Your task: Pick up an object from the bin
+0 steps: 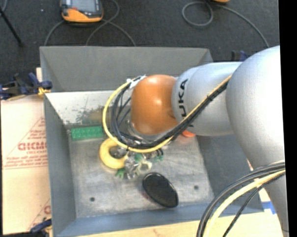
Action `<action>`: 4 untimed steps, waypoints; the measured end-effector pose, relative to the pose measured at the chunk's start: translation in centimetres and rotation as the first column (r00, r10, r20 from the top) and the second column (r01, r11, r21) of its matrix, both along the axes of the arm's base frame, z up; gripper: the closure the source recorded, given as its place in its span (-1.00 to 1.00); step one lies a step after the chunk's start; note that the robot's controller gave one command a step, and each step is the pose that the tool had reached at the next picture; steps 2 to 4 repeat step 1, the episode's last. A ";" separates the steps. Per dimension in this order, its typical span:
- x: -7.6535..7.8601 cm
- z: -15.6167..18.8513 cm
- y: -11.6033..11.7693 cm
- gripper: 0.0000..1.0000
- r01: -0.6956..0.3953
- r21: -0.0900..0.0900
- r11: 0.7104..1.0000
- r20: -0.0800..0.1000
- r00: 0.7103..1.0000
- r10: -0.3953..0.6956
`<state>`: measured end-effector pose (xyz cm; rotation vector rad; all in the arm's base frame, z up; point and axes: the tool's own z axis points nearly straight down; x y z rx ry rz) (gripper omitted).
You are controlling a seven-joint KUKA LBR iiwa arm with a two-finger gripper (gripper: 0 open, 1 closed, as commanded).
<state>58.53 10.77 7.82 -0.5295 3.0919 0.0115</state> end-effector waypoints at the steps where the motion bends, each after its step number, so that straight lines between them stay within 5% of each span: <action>1: -0.2 1.9 -0.2 1.00 0.000 -0.005 1.000 -0.007 1.000 0.000; 4: -0.2 1.9 -0.2 1.00 0.000 -0.005 1.000 -0.007 1.000 0.000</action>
Offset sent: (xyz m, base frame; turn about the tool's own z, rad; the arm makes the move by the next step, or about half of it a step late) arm 0.0000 0.0001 0.0209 0.0000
